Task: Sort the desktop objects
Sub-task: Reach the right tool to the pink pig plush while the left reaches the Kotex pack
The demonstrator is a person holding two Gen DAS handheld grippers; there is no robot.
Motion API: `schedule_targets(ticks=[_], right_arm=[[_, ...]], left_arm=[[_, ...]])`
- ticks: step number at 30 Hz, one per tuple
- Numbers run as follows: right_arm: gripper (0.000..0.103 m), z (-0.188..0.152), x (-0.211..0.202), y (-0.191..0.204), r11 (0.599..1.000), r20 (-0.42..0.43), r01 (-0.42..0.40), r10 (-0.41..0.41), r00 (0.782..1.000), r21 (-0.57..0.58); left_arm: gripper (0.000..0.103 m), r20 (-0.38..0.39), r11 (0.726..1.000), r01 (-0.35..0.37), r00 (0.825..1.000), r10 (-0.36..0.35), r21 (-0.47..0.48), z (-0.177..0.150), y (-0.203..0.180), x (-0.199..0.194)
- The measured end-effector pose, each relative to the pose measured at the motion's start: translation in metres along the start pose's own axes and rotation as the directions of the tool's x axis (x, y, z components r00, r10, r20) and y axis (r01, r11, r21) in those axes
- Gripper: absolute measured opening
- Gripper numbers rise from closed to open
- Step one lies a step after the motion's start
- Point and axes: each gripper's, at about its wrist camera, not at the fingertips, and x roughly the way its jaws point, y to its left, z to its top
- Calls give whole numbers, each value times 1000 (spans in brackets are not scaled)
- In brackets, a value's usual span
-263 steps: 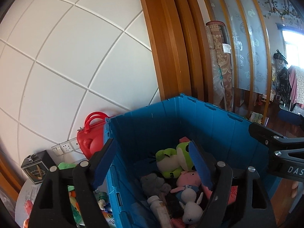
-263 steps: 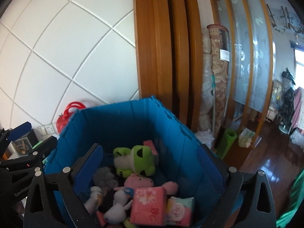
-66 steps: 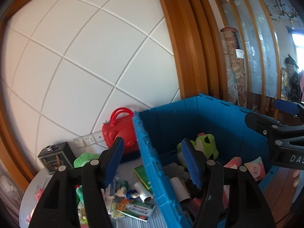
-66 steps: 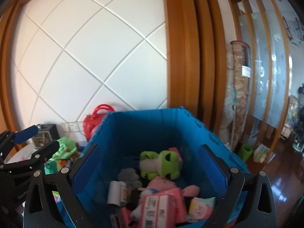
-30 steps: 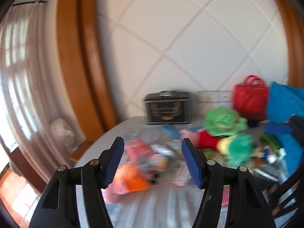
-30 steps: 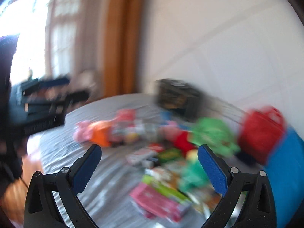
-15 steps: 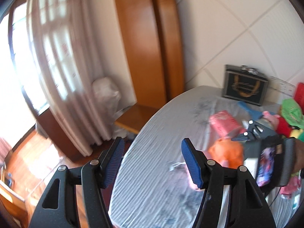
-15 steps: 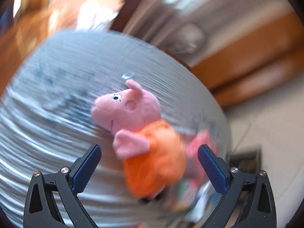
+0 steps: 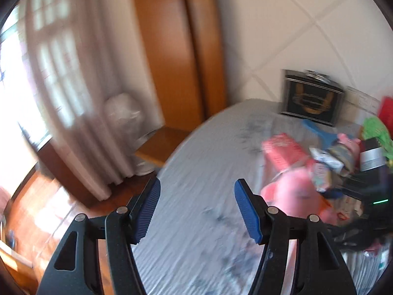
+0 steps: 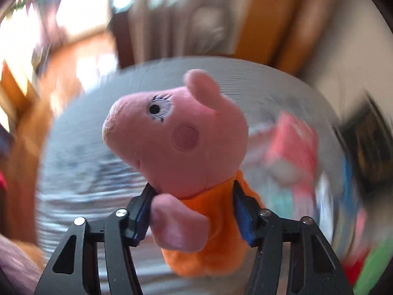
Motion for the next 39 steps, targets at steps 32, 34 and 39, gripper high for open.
schedule_targets(ticks=[32, 34, 39], right_arm=[[103, -269, -137, -53, 386, 148, -90, -122, 982, 918], [103, -263, -126, -59, 310, 138, -107, -80, 987, 945], [103, -239, -106, -84, 192, 61, -30, -158, 986, 981]], left_arm=[[67, -209, 824, 391, 920, -333, 409, -30, -260, 196], [62, -210, 821, 392, 919, -332, 416, -29, -262, 198], [57, -237, 818, 429, 902, -362, 384, -29, -248, 187]])
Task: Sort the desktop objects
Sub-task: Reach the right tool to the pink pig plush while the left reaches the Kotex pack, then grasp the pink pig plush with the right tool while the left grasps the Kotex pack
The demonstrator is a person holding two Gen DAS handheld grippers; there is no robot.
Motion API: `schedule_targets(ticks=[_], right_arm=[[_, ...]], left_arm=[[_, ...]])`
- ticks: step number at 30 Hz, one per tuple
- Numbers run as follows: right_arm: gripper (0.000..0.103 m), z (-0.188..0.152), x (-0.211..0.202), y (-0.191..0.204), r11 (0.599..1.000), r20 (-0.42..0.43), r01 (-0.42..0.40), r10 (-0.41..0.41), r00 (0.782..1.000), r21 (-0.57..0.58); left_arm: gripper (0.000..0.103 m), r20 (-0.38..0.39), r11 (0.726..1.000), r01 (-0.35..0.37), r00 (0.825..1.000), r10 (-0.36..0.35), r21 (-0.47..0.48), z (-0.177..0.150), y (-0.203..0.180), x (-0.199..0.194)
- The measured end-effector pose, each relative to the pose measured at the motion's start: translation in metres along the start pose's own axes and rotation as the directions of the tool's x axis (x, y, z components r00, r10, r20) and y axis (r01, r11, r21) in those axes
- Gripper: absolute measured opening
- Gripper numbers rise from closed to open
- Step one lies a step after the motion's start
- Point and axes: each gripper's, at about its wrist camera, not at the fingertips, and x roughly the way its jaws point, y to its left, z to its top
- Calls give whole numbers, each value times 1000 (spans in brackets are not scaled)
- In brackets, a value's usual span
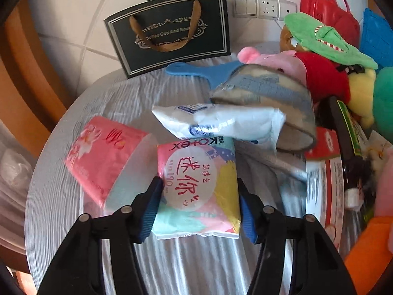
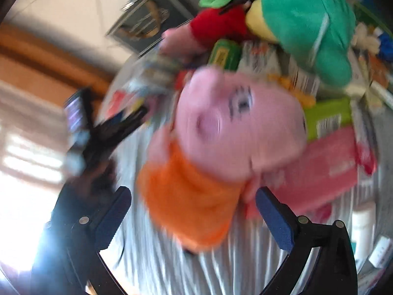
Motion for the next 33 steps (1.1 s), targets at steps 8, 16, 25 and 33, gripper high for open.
schedule_targets(ticks=[8, 16, 25, 33], right_arm=[[103, 16, 35, -10, 953, 163, 53, -105, 981, 297], [72, 25, 29, 2, 1000, 126, -9, 10, 992, -8], [71, 10, -68, 29, 976, 270, 32, 28, 962, -215], [71, -25, -184, 26, 954, 422, 118, 10, 906, -275]], left_arm=[[56, 0, 999, -18, 1000, 18, -30, -14, 5, -8], [56, 41, 999, -37, 998, 39, -31, -20, 11, -19], [54, 161, 1000, -13, 987, 17, -24, -29, 7, -81], [54, 360, 997, 25, 932, -48, 69, -9, -45, -191]])
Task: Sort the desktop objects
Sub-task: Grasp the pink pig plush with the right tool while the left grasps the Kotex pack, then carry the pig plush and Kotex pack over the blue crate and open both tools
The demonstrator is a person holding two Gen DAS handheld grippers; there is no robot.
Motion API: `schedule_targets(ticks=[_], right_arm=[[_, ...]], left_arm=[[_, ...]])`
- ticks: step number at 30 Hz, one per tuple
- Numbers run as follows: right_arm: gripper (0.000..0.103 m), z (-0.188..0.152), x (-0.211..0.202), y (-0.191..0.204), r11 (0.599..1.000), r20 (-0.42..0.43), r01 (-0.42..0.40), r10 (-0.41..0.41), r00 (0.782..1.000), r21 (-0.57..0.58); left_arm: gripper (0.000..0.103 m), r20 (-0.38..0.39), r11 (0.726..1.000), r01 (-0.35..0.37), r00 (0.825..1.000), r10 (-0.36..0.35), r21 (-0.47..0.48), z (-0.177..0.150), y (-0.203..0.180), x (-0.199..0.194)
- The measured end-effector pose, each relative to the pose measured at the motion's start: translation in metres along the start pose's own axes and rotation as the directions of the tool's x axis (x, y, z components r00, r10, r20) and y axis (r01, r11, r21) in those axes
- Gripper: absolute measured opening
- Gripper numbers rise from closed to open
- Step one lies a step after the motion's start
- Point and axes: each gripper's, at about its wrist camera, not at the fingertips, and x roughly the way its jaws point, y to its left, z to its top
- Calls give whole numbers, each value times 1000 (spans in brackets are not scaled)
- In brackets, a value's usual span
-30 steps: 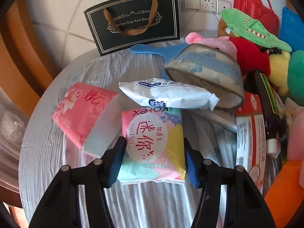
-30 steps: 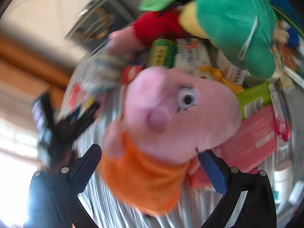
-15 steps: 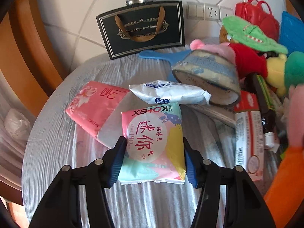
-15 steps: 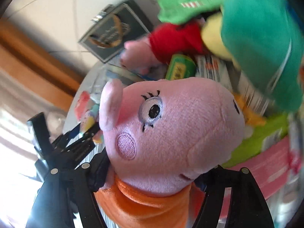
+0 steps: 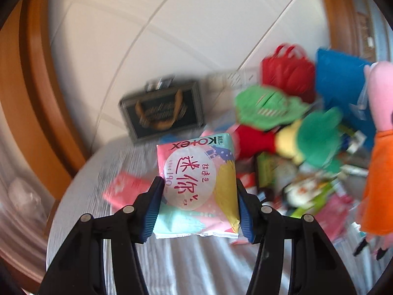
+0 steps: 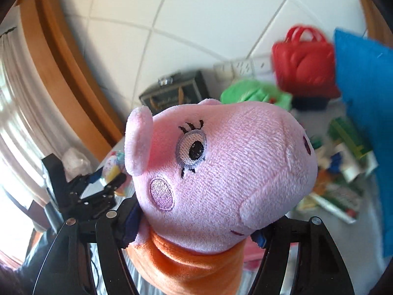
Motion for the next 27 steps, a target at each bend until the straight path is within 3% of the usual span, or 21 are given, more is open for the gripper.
schedule_targets(ticks=[4, 7, 13, 15, 20, 27], right_arm=[[71, 8, -76, -18, 999, 99, 35, -35, 994, 1], [71, 16, -127, -33, 998, 177, 70, -69, 982, 1], [71, 21, -267, -106, 982, 376, 187, -184, 908, 28], [71, 24, -313, -144, 975, 420, 216, -220, 880, 57], [71, 36, -380, -221, 964, 450, 252, -261, 854, 81], [71, 55, -421, -304, 943, 444, 305, -332, 832, 134]], left_arm=[[54, 107, 998, 60, 992, -63, 35, 42, -53, -50], [54, 176, 990, 114, 976, -128, 85, 73, -106, -91], [54, 272, 962, 223, 927, -260, 158, 130, -232, -166], [54, 283, 948, 269, 908, -309, 171, 153, -286, -174], [54, 311, 922, 338, 870, -383, 188, 197, -392, -186], [54, 277, 895, 361, 860, -428, 260, 233, -500, -185]])
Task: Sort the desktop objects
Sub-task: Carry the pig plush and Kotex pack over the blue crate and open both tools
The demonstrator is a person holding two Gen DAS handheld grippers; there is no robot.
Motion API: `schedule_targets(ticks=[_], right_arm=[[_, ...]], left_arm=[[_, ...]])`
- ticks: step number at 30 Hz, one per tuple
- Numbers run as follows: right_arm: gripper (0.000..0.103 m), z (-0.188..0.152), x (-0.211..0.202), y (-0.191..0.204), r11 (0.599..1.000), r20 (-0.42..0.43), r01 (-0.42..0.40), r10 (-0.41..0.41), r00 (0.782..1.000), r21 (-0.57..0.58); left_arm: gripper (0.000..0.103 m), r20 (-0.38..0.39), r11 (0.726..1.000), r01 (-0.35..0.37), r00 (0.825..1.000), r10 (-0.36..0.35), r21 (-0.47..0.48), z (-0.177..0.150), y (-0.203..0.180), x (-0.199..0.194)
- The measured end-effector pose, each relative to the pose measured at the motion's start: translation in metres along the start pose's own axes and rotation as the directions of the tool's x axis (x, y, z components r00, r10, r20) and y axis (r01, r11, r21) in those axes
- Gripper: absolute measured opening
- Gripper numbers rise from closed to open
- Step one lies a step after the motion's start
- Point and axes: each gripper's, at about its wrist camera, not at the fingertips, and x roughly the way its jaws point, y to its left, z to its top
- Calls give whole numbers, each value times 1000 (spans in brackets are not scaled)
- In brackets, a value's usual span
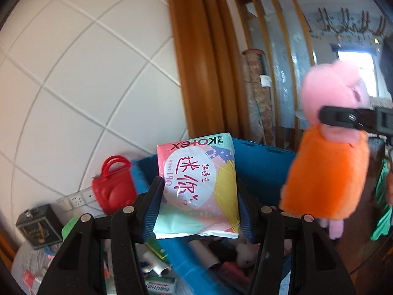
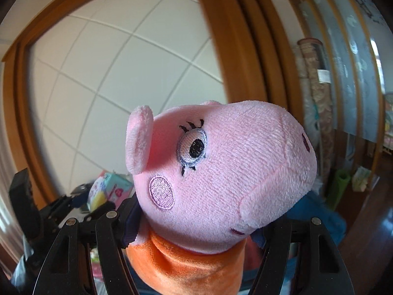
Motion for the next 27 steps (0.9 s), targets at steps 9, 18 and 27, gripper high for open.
schedule_targets(ticks=[9, 18, 27], right_arm=[[71, 18, 51, -32, 999, -72, 20, -18, 997, 29], [103, 25, 73, -29, 999, -62, 46, -45, 997, 8], [103, 5, 44, -10, 1000, -13, 20, -20, 1000, -12]], left_arm=[[56, -54, 1000, -1, 999, 2, 19, 13, -20, 47], [80, -11, 994, -103, 995, 104, 24, 22, -21, 54], [80, -24, 981, -192, 981, 192, -7, 10, -14, 48]])
